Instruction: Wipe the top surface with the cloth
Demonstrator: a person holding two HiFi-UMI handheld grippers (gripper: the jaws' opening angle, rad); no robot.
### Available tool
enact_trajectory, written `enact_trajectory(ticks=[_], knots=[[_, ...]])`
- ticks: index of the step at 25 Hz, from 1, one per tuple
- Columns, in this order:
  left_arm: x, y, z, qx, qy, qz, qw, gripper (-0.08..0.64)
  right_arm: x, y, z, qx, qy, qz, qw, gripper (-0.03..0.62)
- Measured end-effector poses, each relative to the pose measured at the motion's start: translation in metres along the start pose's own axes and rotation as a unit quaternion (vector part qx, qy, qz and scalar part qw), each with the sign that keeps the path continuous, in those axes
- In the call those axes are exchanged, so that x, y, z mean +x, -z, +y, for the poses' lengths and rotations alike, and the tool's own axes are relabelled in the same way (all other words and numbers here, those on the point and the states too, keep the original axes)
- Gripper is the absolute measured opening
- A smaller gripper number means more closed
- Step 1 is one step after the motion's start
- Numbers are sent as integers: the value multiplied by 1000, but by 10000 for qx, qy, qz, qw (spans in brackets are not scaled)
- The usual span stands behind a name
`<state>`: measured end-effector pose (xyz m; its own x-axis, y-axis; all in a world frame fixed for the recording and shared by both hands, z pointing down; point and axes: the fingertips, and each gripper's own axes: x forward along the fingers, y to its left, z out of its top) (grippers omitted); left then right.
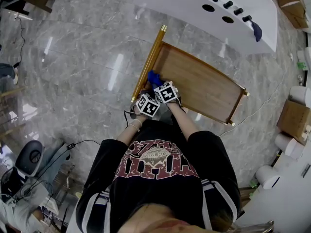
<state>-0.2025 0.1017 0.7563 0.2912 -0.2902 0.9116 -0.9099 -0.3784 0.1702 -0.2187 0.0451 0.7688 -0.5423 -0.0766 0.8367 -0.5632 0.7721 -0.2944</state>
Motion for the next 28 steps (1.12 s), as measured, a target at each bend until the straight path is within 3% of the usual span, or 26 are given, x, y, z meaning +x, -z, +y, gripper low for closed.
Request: enact_trajectory(ticks=[18,28], knots=[[-9,-8,-6,181,66,-118,9997,48,-9,-5,1,-14,31,-166,9999,97],[-16,-18,-6,90,8,-339,9994,48,-30,-6,1,167,7,-413,9990,97]])
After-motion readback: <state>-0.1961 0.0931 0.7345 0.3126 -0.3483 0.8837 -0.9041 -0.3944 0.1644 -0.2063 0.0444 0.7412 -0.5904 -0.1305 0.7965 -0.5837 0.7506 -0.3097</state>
